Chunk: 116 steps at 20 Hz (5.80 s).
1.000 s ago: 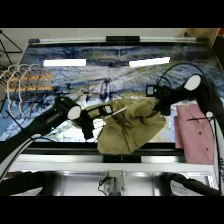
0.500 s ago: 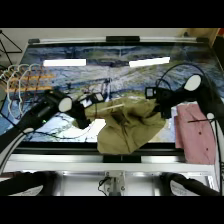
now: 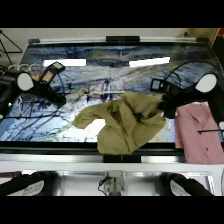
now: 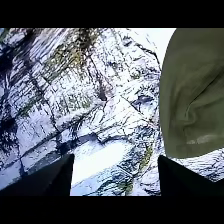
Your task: Fold the shirts.
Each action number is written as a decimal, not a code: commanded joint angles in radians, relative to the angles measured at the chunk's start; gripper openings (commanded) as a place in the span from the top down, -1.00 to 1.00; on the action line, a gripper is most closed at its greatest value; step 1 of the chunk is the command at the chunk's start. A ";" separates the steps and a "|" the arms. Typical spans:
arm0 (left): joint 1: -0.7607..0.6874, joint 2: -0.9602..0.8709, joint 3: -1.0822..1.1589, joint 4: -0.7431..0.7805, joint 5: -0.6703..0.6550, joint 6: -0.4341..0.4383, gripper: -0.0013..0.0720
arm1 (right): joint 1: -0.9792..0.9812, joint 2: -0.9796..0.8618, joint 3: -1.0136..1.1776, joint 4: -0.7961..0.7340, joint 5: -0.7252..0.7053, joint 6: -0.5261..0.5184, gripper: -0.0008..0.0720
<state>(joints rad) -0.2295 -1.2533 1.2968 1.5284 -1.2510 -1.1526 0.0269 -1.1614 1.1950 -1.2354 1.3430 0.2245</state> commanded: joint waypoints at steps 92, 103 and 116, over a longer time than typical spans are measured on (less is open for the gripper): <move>-0.146 -0.133 0.157 -0.317 0.454 -0.196 0.83 | 0.002 0.186 -0.062 0.016 0.019 0.433 0.81; -0.284 -0.053 0.356 -0.320 0.579 -0.226 0.83 | 0.002 0.194 -0.062 0.166 0.038 0.420 0.81; -0.473 -0.003 0.612 -0.153 -0.011 -0.204 0.83 | 0.001 0.194 0.181 0.220 -0.220 0.550 0.82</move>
<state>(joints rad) -0.6891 -1.2648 1.8908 1.2469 -1.0760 -1.3163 0.0288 -0.9680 1.2919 -1.0222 1.1324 0.7151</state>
